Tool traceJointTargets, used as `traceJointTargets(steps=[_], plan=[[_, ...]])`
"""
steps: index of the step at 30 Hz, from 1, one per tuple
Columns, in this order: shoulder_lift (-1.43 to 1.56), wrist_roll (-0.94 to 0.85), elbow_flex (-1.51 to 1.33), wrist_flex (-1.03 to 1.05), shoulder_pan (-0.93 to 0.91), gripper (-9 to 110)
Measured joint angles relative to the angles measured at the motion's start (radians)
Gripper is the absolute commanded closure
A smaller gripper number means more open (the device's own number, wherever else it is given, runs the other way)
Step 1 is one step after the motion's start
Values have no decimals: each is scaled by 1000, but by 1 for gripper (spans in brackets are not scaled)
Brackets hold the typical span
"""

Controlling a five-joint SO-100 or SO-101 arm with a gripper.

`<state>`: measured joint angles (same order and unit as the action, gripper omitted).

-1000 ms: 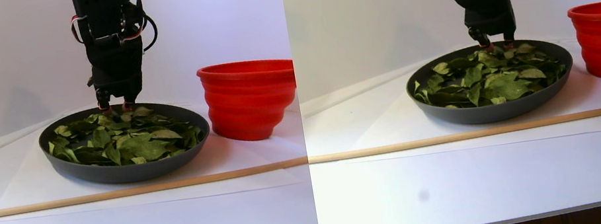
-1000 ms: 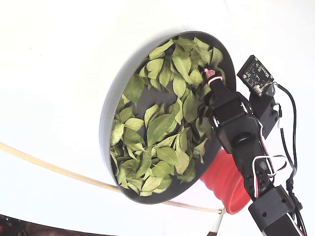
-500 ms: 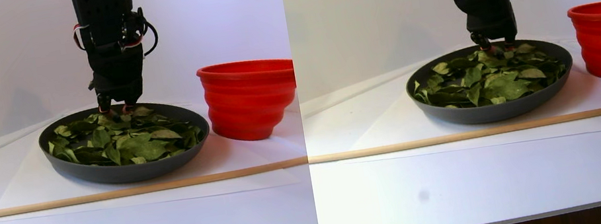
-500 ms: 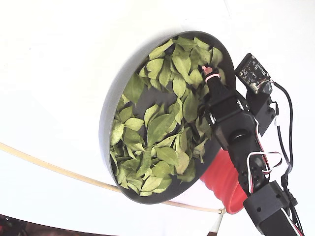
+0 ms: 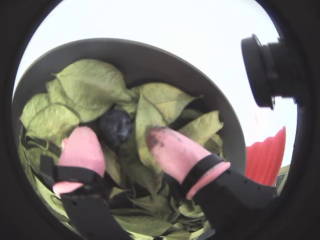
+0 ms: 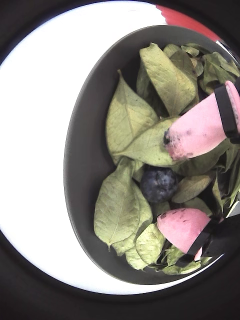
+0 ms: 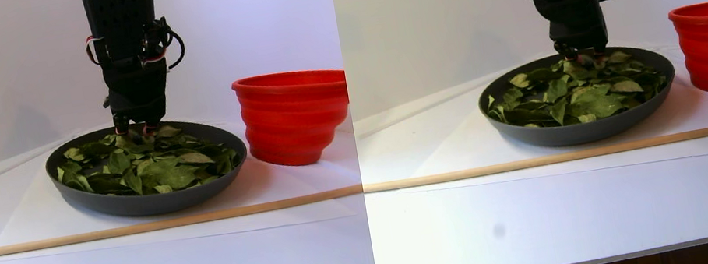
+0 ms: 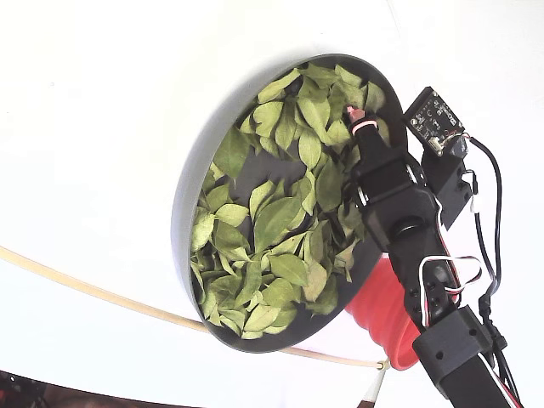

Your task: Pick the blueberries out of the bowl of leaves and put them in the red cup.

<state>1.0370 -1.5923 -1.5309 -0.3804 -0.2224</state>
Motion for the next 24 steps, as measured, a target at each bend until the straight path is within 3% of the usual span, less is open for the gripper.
traceJointTargets(steps=[24], plan=[[-57, -5, 23, -26, 0, 85]])
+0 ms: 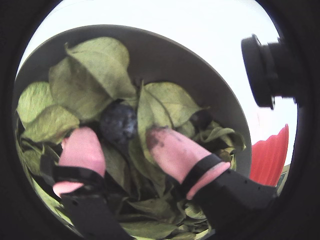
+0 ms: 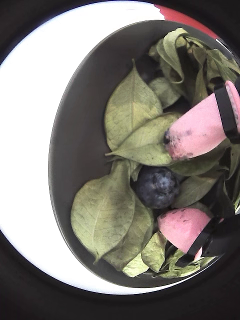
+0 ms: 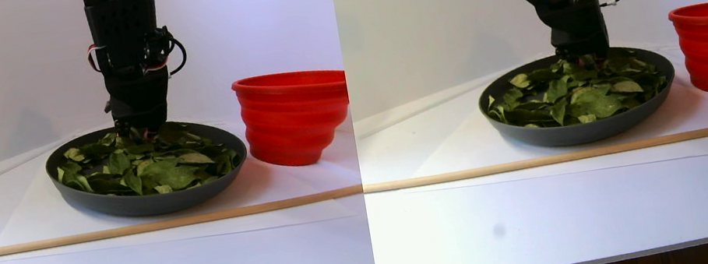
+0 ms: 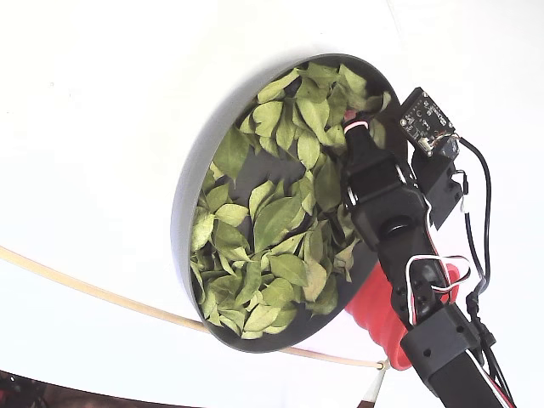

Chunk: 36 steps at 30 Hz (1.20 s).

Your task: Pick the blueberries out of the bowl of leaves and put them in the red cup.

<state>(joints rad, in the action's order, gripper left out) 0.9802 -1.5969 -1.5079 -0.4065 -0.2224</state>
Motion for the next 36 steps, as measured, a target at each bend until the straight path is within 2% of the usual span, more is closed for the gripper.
traceJointTargets(steps=[36], plan=[[-29, -23, 44, 0, -11, 91]])
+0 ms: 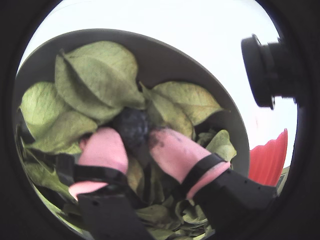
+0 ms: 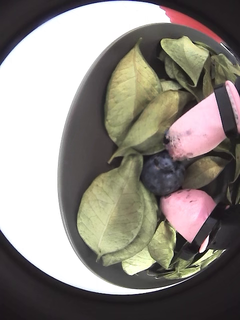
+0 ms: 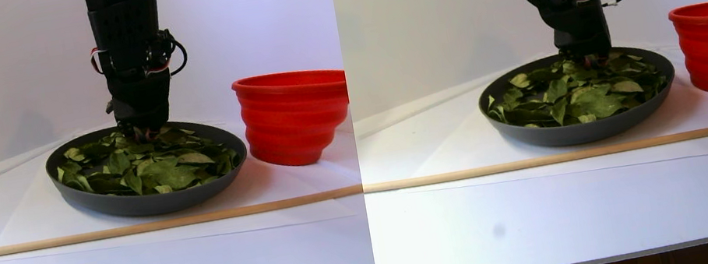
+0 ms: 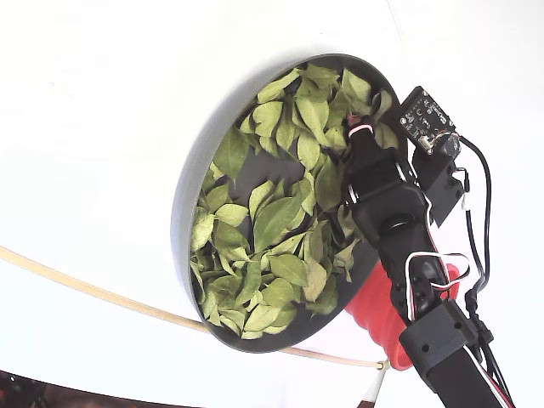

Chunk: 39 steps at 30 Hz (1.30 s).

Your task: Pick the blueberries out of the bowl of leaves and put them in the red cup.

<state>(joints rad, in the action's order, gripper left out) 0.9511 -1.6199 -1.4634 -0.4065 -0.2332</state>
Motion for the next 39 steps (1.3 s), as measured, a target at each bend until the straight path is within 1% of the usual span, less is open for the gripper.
traceJointTargets(steps=[11, 30, 39], plan=[[18, 0, -48, -6, 0, 91], [34, 14, -49, -2, 0, 92], [87, 6, -71, 21, 0, 93]])
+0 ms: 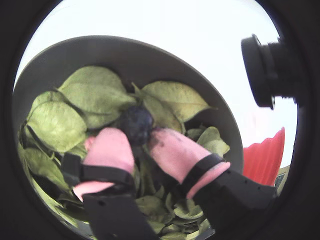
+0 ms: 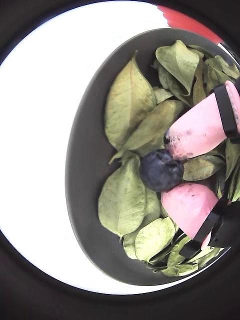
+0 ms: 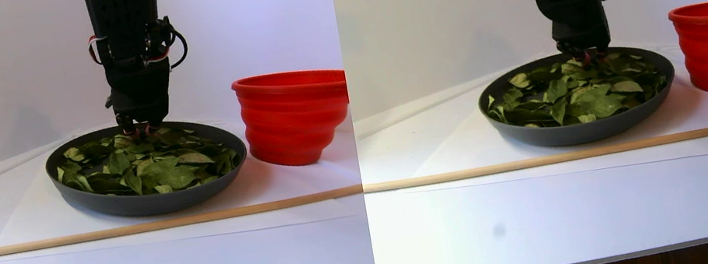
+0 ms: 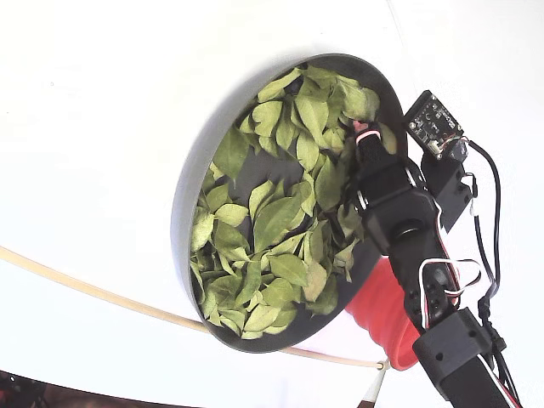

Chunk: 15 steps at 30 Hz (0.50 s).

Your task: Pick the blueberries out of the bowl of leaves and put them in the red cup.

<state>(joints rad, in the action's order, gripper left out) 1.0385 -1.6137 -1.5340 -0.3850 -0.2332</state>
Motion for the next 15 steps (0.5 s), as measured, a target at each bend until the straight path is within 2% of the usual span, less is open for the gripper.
traceJointTargets(steps=[15], plan=[[61, -25, -58, 23, -15, 93]])
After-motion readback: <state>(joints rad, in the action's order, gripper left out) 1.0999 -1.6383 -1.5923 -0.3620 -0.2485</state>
